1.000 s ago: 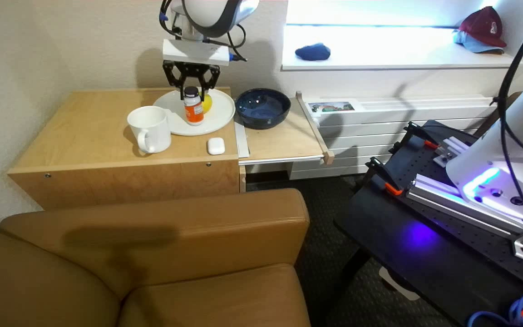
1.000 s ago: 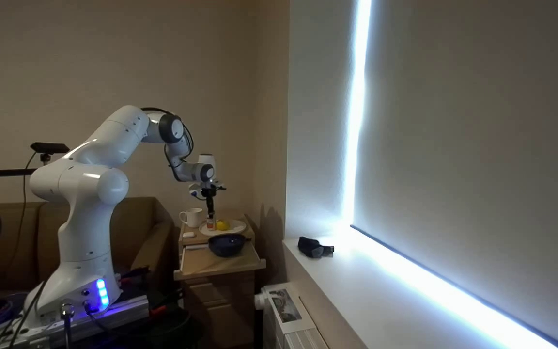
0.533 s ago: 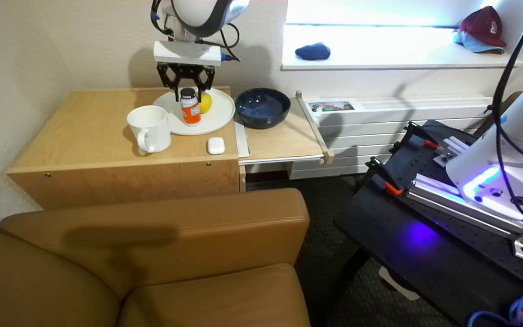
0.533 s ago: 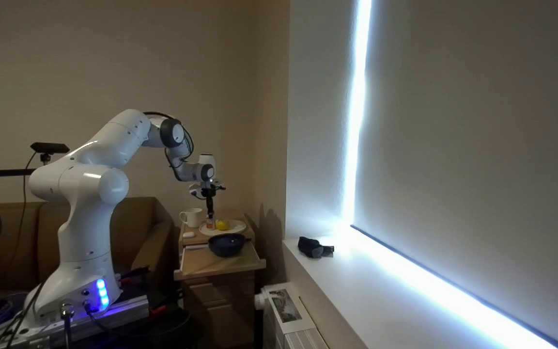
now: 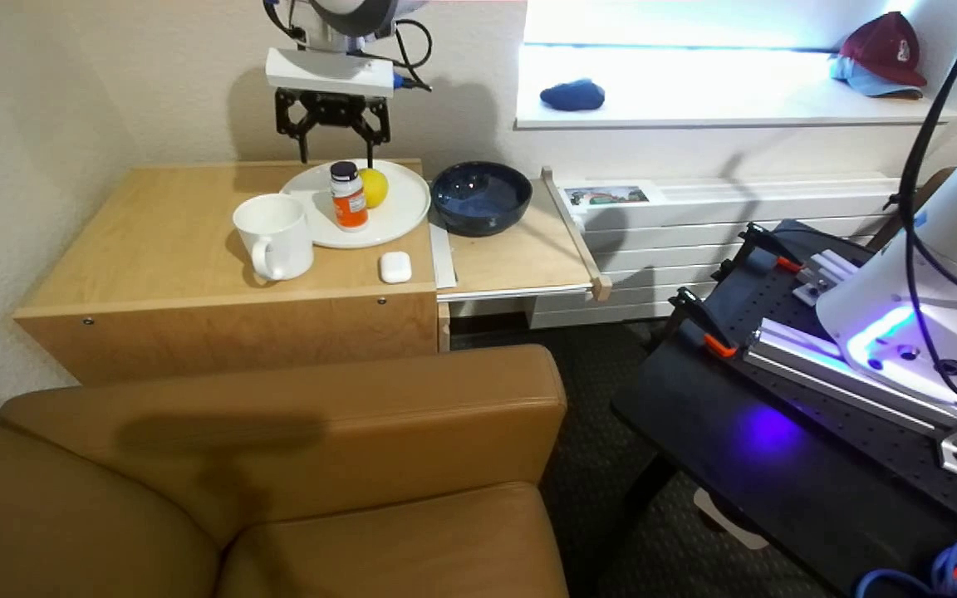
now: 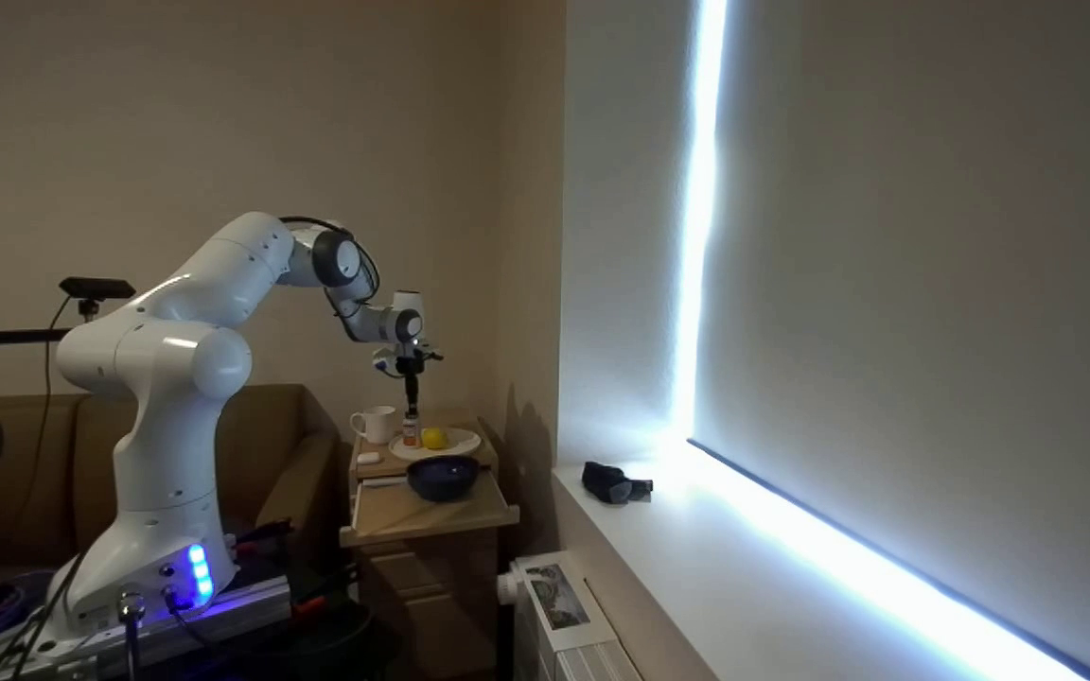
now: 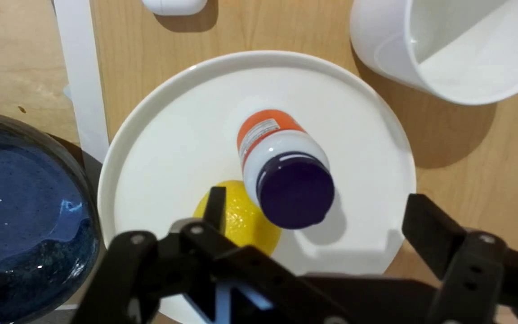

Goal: Pick up the white bottle and put it on the white plate

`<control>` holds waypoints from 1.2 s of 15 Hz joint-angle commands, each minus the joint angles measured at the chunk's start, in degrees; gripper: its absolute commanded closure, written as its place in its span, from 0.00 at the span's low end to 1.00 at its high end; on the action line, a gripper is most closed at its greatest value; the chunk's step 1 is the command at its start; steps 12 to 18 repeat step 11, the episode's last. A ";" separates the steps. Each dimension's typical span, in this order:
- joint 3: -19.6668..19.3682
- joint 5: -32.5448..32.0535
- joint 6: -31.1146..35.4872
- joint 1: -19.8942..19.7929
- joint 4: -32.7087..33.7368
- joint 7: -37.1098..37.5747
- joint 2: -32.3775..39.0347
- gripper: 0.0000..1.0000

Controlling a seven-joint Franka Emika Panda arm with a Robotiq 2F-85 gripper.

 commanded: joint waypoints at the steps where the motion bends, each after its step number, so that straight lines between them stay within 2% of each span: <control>1: 3.91 5.39 -4.95 -4.46 -5.25 -5.96 -7.29 0.00; 3: 5.27 9.41 -6.84 -7.70 -10.20 -10.15 -12.54 0.00; 9: -1.24 10.32 -10.02 -13.01 -24.51 -6.77 -20.84 0.00; 10: -0.45 8.81 -10.28 -11.48 -17.38 -7.52 -17.26 0.00; 18: -0.94 8.79 -10.11 -12.28 -18.87 -7.86 -17.64 0.00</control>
